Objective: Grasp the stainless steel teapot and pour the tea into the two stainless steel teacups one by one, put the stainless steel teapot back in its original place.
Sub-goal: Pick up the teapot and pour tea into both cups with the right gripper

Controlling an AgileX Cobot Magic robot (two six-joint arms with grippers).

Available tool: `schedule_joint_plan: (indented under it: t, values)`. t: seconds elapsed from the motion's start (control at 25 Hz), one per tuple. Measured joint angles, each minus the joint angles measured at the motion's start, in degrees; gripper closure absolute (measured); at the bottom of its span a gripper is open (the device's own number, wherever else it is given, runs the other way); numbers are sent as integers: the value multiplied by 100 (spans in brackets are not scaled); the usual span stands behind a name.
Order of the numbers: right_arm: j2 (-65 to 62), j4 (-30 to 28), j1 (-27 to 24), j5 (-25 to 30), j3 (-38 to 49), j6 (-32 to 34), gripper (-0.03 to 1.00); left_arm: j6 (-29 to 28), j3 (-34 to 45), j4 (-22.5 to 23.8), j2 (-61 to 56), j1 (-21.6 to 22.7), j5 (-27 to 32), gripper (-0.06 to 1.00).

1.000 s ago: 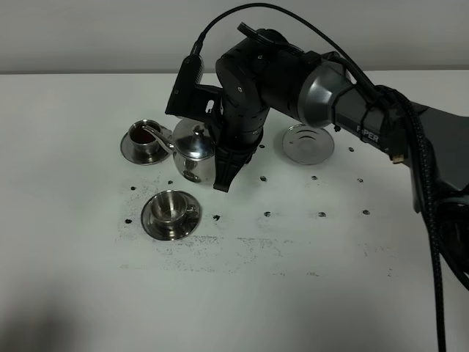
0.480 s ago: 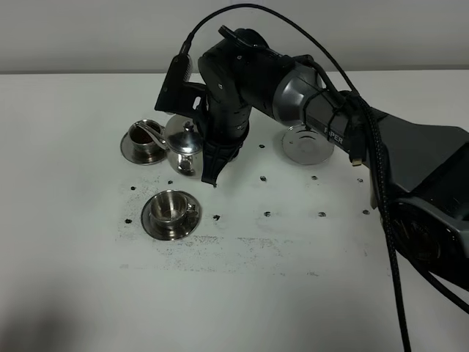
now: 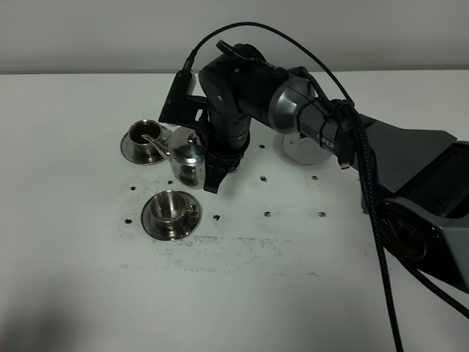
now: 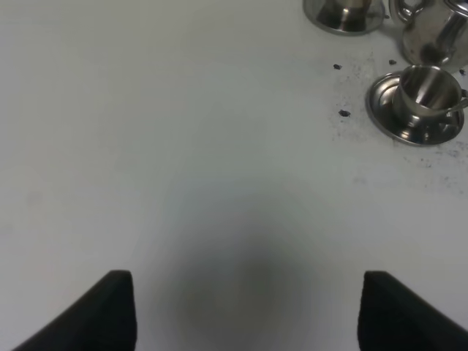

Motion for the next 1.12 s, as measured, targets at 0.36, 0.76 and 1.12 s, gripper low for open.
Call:
schedule_joint_plan:
  t: [0.36,0.76,1.12]
  values:
    - [-118,6,6,145,-13,0,79,0,0,0,0,0,0,33]
    - [-1395,25,100,-276,1304,-1,79,0,0,0,0,0,0,33]
    - [-2764,-169,100,-1682,3685,-1178,79,0,0,0,0,0,0,33]
